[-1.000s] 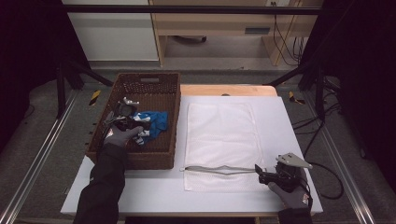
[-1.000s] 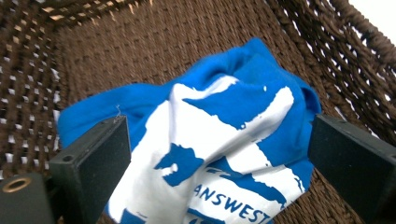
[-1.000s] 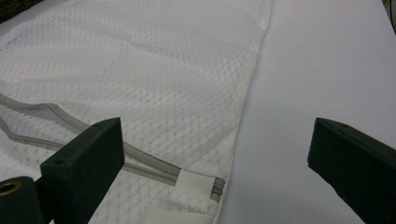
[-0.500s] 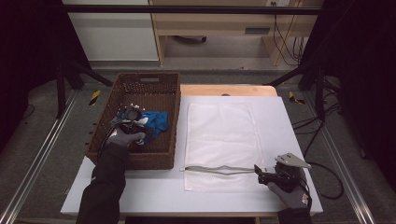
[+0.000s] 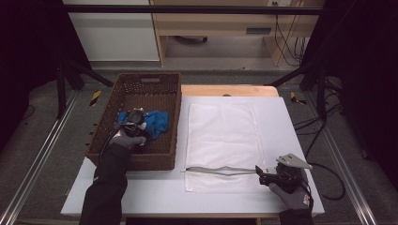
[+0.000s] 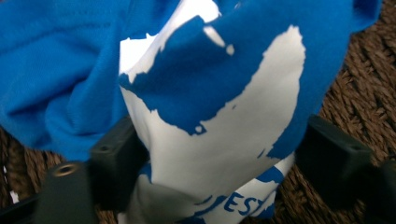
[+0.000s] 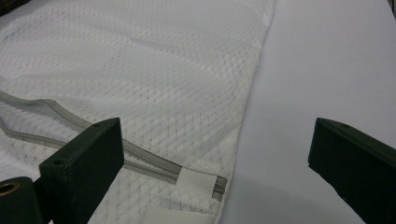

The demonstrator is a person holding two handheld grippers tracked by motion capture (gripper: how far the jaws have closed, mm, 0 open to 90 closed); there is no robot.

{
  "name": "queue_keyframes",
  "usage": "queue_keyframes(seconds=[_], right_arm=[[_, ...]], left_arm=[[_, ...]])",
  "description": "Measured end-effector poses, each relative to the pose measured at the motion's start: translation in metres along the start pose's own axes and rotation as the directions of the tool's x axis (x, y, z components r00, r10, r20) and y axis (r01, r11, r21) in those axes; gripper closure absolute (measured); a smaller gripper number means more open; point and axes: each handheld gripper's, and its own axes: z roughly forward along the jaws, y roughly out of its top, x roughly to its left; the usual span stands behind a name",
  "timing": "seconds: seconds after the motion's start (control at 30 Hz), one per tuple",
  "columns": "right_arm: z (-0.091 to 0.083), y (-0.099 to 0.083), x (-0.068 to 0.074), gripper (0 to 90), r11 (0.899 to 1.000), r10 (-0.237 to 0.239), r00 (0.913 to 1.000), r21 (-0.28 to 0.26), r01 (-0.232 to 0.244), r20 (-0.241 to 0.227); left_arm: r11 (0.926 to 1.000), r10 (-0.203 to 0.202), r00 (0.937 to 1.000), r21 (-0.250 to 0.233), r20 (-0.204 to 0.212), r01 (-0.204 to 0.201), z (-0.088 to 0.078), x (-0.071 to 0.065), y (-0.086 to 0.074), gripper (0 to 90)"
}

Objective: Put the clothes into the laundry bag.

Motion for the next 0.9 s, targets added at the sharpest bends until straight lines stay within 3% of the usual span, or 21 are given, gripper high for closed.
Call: queue_keyframes(seconds=[0.13,0.17,0.33,0.43,0.53,0.57,0.6,0.67,0.7,0.73,0.77,0.9], right_arm=[[0.0,-0.001,0.0,3.9,1.0,0.0,1.0,0.002,0.0,0.002],[0.0,-0.001,0.0,3.9,1.0,-0.001,1.0,0.003,0.001,0.002],[0.001,-0.001,0.001,3.9,1.0,0.0,1.0,0.007,0.0,-0.004],[0.001,-0.001,0.001,3.8,1.0,0.0,1.0,0.009,0.0,-0.006],[0.001,-0.001,0.001,3.8,1.0,0.003,1.0,0.009,-0.003,-0.007],[0.001,-0.001,0.001,3.8,1.0,0.003,1.0,0.009,-0.003,-0.007],[0.002,-0.001,0.0,3.8,1.0,-0.003,1.0,0.01,0.003,-0.003],[0.002,-0.001,0.0,3.8,1.0,0.0,1.0,0.011,0.0,-0.004],[0.002,-0.002,0.0,3.8,1.0,-0.003,1.0,0.013,0.003,-0.001],[0.002,-0.002,0.0,3.8,1.0,-0.003,1.0,0.013,0.003,-0.001],[0.002,-0.002,0.0,3.8,1.0,-0.003,1.0,0.012,0.003,0.0],[0.003,-0.002,0.0,3.8,1.0,-0.003,1.0,0.013,0.003,0.001]], left_arm=[[0.9994,-0.03,0.9995,0.017,-0.006,0.03,-0.002,-0.001,0.0,36.0],[0.998,-0.058,0.9983,0.025,-0.011,0.058,-0.005,0.001,0.0,40.5],[0.9966,-0.075,0.9968,0.031,-0.026,0.076,-0.009,0.002,-0.001,57.8],[0.9974,-0.071,0.9969,0.011,-0.034,0.071,-0.012,0.001,-0.001,63.4],[0.9945,-0.087,0.9961,-0.059,-0.014,0.086,-0.018,0.002,-0.003,65.9],[0.9945,-0.087,0.9961,-0.059,-0.014,0.086,-0.018,0.002,-0.003,66.3],[0.9908,-0.094,0.9956,-0.098,-0.003,0.093,-0.022,0.004,-0.004,66.5],[0.9876,-0.102,0.9948,-0.12,0.003,0.101,-0.024,0.004,-0.004,66.7],[0.9806,-0.107,0.9941,-0.163,0.017,0.109,-0.029,0.006,-0.005,67.0],[0.9806,-0.107,0.9941,-0.163,0.017,0.109,-0.029,0.006,-0.005,67.1],[0.9705,-0.114,0.9929,-0.21,0.031,0.118,-0.033,0.007,-0.006,67.2],[0.9525,-0.104,0.9944,-0.286,0.018,0.105,-0.042,0.006,-0.008,67.3]])
